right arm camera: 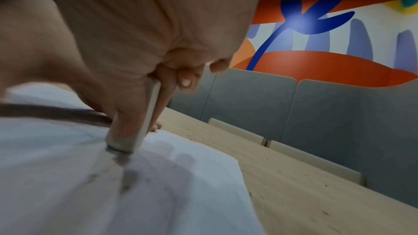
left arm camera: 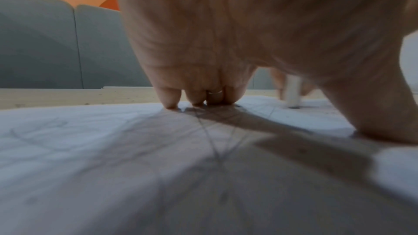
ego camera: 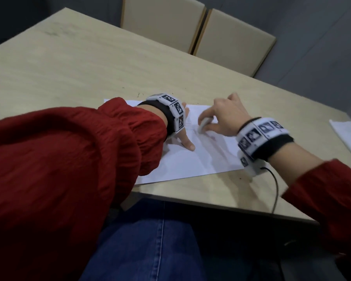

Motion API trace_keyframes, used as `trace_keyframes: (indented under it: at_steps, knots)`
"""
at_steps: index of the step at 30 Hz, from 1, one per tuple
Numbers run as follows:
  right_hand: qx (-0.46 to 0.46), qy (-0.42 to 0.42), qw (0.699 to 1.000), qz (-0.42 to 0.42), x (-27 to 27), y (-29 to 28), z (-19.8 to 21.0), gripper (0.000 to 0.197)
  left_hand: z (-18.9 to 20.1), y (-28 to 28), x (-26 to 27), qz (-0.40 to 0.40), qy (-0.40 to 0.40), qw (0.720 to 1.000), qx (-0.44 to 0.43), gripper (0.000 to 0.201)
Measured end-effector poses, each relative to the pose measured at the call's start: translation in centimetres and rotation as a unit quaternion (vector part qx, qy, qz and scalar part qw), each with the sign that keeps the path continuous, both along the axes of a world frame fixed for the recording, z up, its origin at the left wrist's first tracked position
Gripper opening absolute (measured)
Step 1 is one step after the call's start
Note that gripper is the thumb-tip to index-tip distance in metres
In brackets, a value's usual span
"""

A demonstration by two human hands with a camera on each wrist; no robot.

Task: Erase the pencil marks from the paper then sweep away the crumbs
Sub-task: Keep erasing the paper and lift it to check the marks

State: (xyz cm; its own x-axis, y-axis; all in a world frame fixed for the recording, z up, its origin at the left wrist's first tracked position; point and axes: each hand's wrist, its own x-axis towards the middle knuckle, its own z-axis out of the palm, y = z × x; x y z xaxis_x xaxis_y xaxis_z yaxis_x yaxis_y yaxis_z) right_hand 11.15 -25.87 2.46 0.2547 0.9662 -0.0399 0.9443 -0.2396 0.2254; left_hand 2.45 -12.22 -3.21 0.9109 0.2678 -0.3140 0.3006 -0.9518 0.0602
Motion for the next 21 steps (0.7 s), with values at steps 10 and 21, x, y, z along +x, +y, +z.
trace_keyframes:
  at_steps: [10, 21]
  knots:
    - [-0.043, 0.021, 0.998, -0.031, 0.4, -4.8, 0.2, 0.01, 0.2, 0.1, -0.2, 0.023, 0.02, 0.999, -0.011, 0.156]
    - [-0.061, 0.01, 0.996, -0.064, 1.0, -1.8, 0.5, 0.009, 0.0, 0.0, -0.3, 0.031, 0.027, 0.999, -0.03, 0.144]
